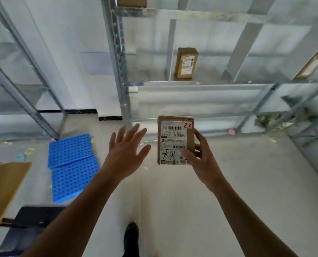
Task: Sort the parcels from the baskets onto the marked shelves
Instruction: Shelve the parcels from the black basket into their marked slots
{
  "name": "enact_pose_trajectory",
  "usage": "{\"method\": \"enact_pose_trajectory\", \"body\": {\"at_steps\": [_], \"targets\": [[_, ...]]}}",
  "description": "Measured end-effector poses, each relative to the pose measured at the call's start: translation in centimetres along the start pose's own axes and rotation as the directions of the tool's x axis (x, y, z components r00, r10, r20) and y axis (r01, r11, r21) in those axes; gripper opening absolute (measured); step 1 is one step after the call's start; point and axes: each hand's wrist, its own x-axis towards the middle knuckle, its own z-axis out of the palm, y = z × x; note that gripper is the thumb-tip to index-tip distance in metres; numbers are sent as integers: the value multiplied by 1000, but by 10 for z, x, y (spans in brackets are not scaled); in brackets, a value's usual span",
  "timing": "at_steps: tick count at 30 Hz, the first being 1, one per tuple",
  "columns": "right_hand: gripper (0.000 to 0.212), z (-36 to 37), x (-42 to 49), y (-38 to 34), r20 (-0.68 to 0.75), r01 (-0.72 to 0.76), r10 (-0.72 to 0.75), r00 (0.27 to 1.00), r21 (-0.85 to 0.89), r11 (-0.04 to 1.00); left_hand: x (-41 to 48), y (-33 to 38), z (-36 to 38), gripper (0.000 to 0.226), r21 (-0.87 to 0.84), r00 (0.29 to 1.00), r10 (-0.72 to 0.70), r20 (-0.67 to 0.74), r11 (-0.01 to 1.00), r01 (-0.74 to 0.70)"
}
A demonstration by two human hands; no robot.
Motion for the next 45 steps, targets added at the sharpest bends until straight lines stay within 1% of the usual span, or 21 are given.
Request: {"method": "enact_pose_trajectory", "body": {"at_steps": [4,10,14,18,20,24,31,35,37,39,42,45], "targets": [[71,-18,46,-33,-117,49,-50,992,-5,999,74,8,-27,69,-8,992,124,-36,992,-124],[71,-45,113,-88,-223,163,-163,961,-18,987,177,33,-74,76,40,956,274,-107,962,-271],[69,-71,146,-111,-280,232,-230,932,-26,972,227,61,-93,78,59,937,319,-143,948,-314],[75,-109,175,-117,-303,248,-247,920,-34,968,267,90,-96,76,80,919,359,-161,933,-351],[73,-132,190,-114,-306,256,-256,917,-41,966,287,108,-91,75,102,913,375,-159,926,-363],[71,-181,221,-101,-300,273,-272,914,-39,961,325,150,-74,80,112,909,383,-167,923,-368],[75,-278,245,-56,-287,208,-198,937,4,978,366,227,-8,77,88,929,344,-134,938,-335],[69,-328,244,-16,-285,144,-131,950,27,989,386,268,39,75,90,944,325,-63,944,-318],[72,-351,241,2,-293,102,-86,952,41,994,394,288,63,72,80,944,329,-26,942,-326],[74,-371,239,16,-308,67,-48,950,50,996,401,307,82,75,67,941,338,23,938,-339],[69,-396,237,31,-338,25,-1,941,69,997,415,331,107,82,63,929,361,83,928,-367],[68,-417,241,43,-383,-10,37,923,71,997,432,346,129,80,44,911,393,123,915,-400]]}}
